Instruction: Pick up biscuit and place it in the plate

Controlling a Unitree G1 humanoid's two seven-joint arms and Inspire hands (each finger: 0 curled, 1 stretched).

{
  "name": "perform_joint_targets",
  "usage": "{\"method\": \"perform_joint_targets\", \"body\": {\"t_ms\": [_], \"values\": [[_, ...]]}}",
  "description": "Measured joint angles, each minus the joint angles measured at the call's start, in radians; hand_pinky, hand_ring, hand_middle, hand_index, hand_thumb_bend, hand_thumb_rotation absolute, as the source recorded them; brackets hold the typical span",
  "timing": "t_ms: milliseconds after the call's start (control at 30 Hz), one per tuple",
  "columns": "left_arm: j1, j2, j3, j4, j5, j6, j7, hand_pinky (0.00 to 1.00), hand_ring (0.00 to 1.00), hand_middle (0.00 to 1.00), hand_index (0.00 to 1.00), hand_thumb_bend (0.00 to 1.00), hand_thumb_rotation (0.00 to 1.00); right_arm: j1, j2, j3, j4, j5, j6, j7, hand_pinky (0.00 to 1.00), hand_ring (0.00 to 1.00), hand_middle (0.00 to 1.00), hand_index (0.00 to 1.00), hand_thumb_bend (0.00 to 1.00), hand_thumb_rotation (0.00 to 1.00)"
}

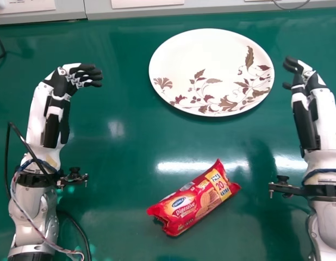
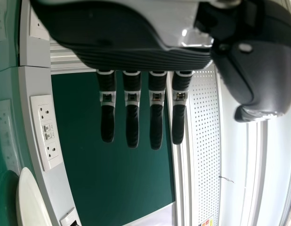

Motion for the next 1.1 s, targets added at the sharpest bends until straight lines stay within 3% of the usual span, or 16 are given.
{"method": "perform_joint_targets", "body": {"t_ms": [267,367,433,533,633,700,800,1100], "values": [[0.051,-0.020,-0.002,-0.063,0.013,0.099,0.040,0.59,0.66,0.66,0.68,0.66,0.31,0.024,-0.023,-0.001,-0.008,-0.002,0.028,0.039,0.84,0.89,0.90,0.89,0.36,0.41],[0.052,-0.023,-0.002,-0.068,0.020,0.103,0.049,0.59,0.66,0.66,0.68,0.66,0.31,0.024,-0.037,-0.001,-0.008,0.001,0.028,0.057,0.83,0.90,0.90,0.89,0.38,0.42],[0.052,-0.024,-0.002,-0.067,0.023,0.102,0.051,0.59,0.67,0.67,0.68,0.67,0.32,0.024,-0.061,-0.002,-0.005,0.021,0.022,0.088,0.86,0.92,0.93,0.91,0.47,0.43],[0.050,-0.024,-0.002,-0.064,0.021,0.102,0.050,0.60,0.67,0.68,0.69,0.66,0.34,0.021,-0.139,-0.011,0.020,0.055,-0.026,0.168,0.88,0.92,0.94,0.92,0.81,0.44],[0.047,-0.021,0.000,-0.056,0.018,0.099,0.048,0.60,0.67,0.68,0.69,0.65,0.33,0.020,-0.240,-0.027,0.034,0.078,-0.047,0.269,0.87,0.92,0.94,0.93,0.97,0.41],[0.046,-0.017,0.001,-0.053,0.018,0.098,0.048,0.60,0.67,0.68,0.69,0.65,0.33,0.020,-0.310,-0.037,0.034,0.088,-0.055,0.336,0.85,0.91,0.93,0.92,1.00,0.32],[0.046,-0.013,0.003,-0.053,0.019,0.098,0.049,0.60,0.68,0.68,0.69,0.64,0.32,0.019,-0.385,-0.048,0.034,0.104,-0.087,0.407,0.81,0.90,0.92,0.90,1.00,0.27],[0.046,-0.008,0.006,-0.047,0.019,0.096,0.049,0.59,0.68,0.68,0.70,0.64,0.33,0.010,-0.552,-0.039,0.005,0.036,-0.125,0.547,0.76,0.90,0.92,0.94,1.00,0.34]]}}
